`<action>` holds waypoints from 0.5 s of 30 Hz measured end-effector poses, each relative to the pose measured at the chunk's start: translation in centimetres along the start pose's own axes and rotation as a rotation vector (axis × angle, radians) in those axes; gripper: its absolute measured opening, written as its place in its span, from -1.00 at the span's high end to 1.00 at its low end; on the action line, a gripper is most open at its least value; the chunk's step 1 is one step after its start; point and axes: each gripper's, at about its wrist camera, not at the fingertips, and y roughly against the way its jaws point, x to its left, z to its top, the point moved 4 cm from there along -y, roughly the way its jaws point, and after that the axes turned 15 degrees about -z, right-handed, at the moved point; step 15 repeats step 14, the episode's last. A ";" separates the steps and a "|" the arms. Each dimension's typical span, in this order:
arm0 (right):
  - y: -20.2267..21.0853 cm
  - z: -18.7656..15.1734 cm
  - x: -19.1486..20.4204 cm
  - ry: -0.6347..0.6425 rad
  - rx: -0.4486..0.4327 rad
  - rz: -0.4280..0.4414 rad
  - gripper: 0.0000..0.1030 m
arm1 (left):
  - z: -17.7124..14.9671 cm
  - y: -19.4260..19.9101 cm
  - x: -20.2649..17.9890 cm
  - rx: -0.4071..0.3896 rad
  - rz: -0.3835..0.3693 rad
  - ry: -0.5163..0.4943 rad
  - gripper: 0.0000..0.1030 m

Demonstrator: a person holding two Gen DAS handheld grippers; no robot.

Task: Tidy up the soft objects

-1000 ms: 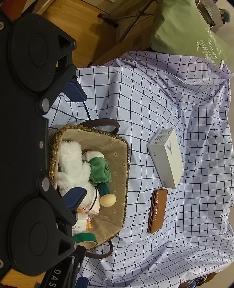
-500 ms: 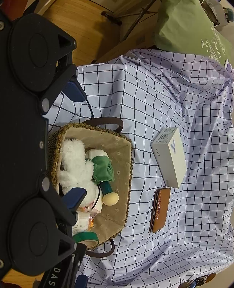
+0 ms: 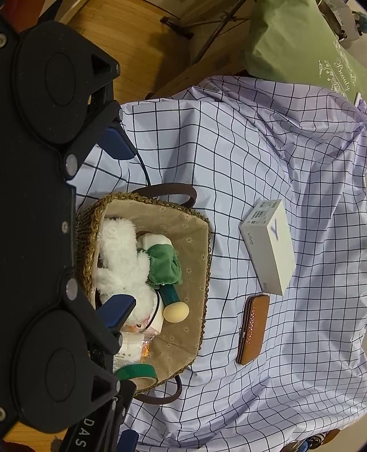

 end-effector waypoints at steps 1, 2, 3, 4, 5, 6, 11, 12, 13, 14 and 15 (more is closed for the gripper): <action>0.0 0.0 0.0 0.001 0.001 0.000 -0.50 | 0.0 0.0 0.0 0.001 0.000 0.000 -0.92; 0.0 0.0 0.0 0.001 0.001 0.000 -0.50 | 0.0 0.0 0.0 0.002 -0.001 0.000 -0.92; 0.0 0.0 0.1 0.001 0.002 0.000 -0.50 | 0.0 0.0 0.0 0.002 -0.001 0.000 -0.92; 0.0 0.0 0.1 0.001 0.002 0.001 -0.50 | 0.0 0.0 0.0 0.002 -0.001 0.001 -0.92; 0.0 0.0 0.1 0.001 0.002 0.000 -0.50 | 0.0 0.0 0.0 0.002 -0.001 0.000 -0.92; 0.0 0.0 0.0 0.001 0.002 0.000 -0.50 | 0.0 0.0 0.0 0.002 -0.001 0.001 -0.92; 0.0 0.0 0.0 0.001 0.003 0.000 -0.50 | -0.1 -0.1 0.0 0.005 -0.002 0.000 -0.92; 0.0 0.0 0.0 0.001 0.003 0.000 -0.50 | -0.1 -0.1 0.0 0.005 -0.002 -0.001 -0.92; 0.0 0.0 0.0 0.001 0.003 0.001 -0.50 | -0.1 -0.1 0.0 0.004 -0.002 0.000 -0.92; 0.0 0.0 0.0 0.001 0.002 0.001 -0.50 | -0.1 -0.1 0.0 0.004 -0.003 0.000 -0.92; 0.0 0.0 0.0 0.001 0.002 0.001 -0.50 | -0.1 -0.1 0.0 0.004 -0.003 0.000 -0.92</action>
